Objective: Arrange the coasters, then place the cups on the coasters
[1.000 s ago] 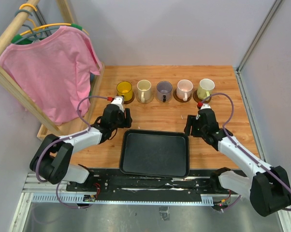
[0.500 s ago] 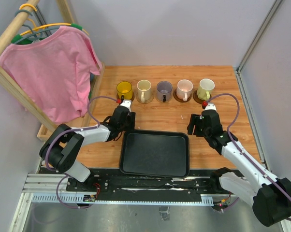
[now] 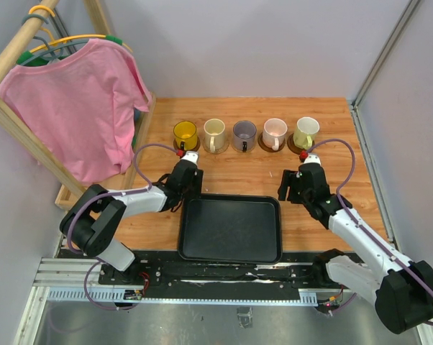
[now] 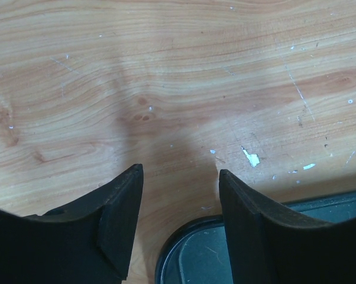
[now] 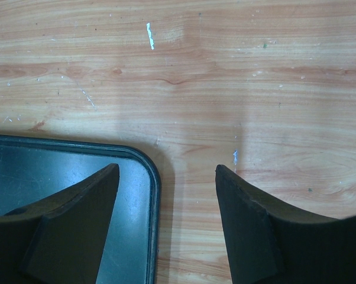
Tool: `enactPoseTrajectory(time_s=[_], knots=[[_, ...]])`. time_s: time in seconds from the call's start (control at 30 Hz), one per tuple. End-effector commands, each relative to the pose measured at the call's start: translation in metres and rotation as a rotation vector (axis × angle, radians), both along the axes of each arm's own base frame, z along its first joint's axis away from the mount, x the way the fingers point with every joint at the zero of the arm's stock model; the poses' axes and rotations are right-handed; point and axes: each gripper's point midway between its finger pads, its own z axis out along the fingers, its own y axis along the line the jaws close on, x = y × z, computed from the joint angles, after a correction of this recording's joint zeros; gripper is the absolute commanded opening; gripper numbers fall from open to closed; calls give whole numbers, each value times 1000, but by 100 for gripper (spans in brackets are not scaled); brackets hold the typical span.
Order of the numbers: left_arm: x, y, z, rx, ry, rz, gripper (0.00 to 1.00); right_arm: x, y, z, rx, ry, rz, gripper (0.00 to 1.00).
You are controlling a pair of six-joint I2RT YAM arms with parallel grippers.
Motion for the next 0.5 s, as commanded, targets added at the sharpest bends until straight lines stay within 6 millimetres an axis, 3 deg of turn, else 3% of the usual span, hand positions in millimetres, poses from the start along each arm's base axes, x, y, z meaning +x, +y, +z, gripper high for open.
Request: enactPoseTrajectory(time_s=[0.0,0.17,0.33,0.47], knots=[[0,1,1,23,6,20,58,0,-2,-3,-1,1,-22,68],[15,4,19,25,-70,61,62,3,-5,-1,-16,-11,-28,69],[34,5,61,7,-186,108,66,13,-13,15,-56,-57,-57,75],[39,19,97,-2,-282,179,68,23,-27,33,-90,-110,-120,85]])
